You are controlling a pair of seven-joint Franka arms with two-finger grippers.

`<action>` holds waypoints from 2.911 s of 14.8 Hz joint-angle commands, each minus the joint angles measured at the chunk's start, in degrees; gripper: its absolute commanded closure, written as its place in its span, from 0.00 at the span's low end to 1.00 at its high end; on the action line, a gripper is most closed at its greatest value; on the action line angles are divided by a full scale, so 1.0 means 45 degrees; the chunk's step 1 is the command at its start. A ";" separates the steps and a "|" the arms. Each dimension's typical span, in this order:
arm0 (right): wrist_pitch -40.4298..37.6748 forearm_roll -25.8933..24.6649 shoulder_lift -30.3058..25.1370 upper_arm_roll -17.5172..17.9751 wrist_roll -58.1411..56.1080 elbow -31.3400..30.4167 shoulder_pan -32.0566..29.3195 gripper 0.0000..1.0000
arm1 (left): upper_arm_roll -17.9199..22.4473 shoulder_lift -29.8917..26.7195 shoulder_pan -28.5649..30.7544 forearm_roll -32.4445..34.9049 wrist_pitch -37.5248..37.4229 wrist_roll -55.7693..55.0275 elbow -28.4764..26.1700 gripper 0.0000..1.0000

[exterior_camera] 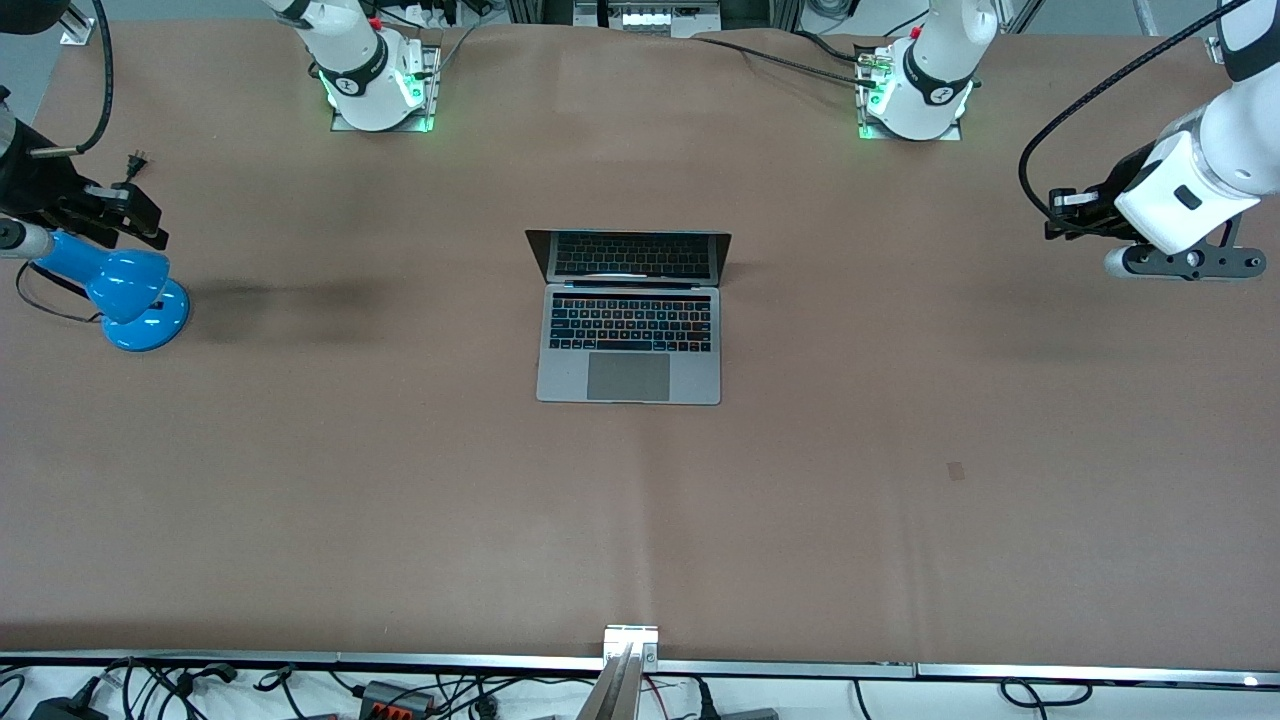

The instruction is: Close laptop with both arms from behind

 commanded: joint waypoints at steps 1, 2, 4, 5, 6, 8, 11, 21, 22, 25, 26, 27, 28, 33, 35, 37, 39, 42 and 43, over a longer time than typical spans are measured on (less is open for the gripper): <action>-0.0033 -0.0093 -0.0116 0.0163 -0.0230 -0.0218 -0.0091 0.95 | 0.0030 0.0123 0.0080 -0.0522 -0.0314 0.0165 0.0360 1.00; -0.0110 -0.0093 -0.0058 0.0182 -0.0230 -0.0218 -0.0090 1.00 | 0.0030 0.0142 0.0080 -0.0602 -0.0314 0.0107 0.0340 1.00; -0.0189 -0.0093 0.0040 0.0240 -0.0211 -0.0218 -0.0032 1.00 | 0.0030 0.0142 0.0119 -0.0738 -0.0314 0.0087 0.0340 1.00; -0.0266 -0.0093 0.0099 0.0260 -0.0211 -0.0237 -0.0032 1.00 | 0.0050 0.0142 0.0119 -0.0932 -0.0391 0.0145 0.0340 1.00; -0.0383 -0.0093 0.0215 0.0279 -0.0172 -0.0218 0.0065 1.00 | 0.0030 0.0142 0.0100 -0.1050 -0.0663 0.0164 0.0340 1.00; -0.0462 -0.0074 0.0430 0.0299 -0.0133 -0.0238 0.0280 1.00 | -0.0087 0.0200 0.0080 -0.2022 -0.0666 0.0067 0.0340 1.00; -0.1124 0.0023 0.0957 0.0299 -0.0055 -0.0276 0.1137 1.00 | -0.0145 0.0669 -0.0056 -0.2888 -0.0665 -0.0167 0.0243 1.00; -0.0815 0.4999 0.1642 0.0299 -0.0015 -0.2968 0.3267 1.00 | -0.4081 0.0280 -0.0409 -0.4899 0.5088 -0.0557 -0.4968 1.00; -0.0659 0.5468 0.1623 0.0299 -0.0015 -0.3339 0.3366 1.00 | -0.4690 0.0337 -0.0370 -0.4899 0.5560 -0.0616 -0.5224 1.00; -0.0289 0.6193 0.1623 0.0299 0.0004 -0.4063 0.4145 1.00 | -0.5532 0.0416 -0.0525 -0.5170 0.6365 -0.0617 -0.6082 1.00; -0.0074 0.6524 0.1623 0.0299 0.0004 -0.4356 0.4341 1.00 | -0.5981 0.0338 -0.0487 -0.5501 0.6675 -0.0617 -0.6511 1.00; 0.0392 0.6798 0.1603 0.0299 0.0004 -0.4668 0.4672 1.00 | -0.6295 0.0279 -0.0487 -0.5737 0.7065 -0.0617 -0.6902 1.00; 0.0803 0.6840 0.1603 0.0299 0.0043 -0.4806 0.5081 1.00 | -0.6685 0.0279 -0.0487 -0.5778 0.7378 -0.0617 -0.7138 1.00; 0.2972 0.6840 0.2109 0.0299 0.2638 -0.4750 0.7290 1.00 | -0.7781 0.0862 -0.0545 -0.5798 0.9311 -0.1183 -0.7414 1.00; 0.3655 0.6879 0.2421 0.0299 0.2796 -0.4671 0.7604 1.00 | -0.7821 0.1351 -0.0526 -0.5798 0.9860 -0.1183 -0.7395 1.00; 0.4320 0.7481 0.2754 0.0299 0.3050 -0.4496 0.7663 1.00 | -0.7802 0.1780 -0.0409 -0.5798 1.0367 -0.1183 -0.7259 1.00; 0.4614 0.7758 0.3183 0.0299 0.3051 -0.4087 0.7761 1.00 | -0.7802 0.2366 -0.0350 -0.5798 1.1050 -0.1183 -0.7083 1.00; 0.5005 0.7797 0.3594 0.0299 0.3361 -0.3521 0.7761 1.00 | -0.7685 0.3031 -0.0214 -0.5817 1.1209 -0.1300 -0.6284 1.00; 0.5103 0.7797 0.3789 0.0299 0.3518 -0.3287 0.7819 1.00 | -0.7685 0.3361 -0.0058 -0.5817 1.1248 -0.1300 -0.5933 1.00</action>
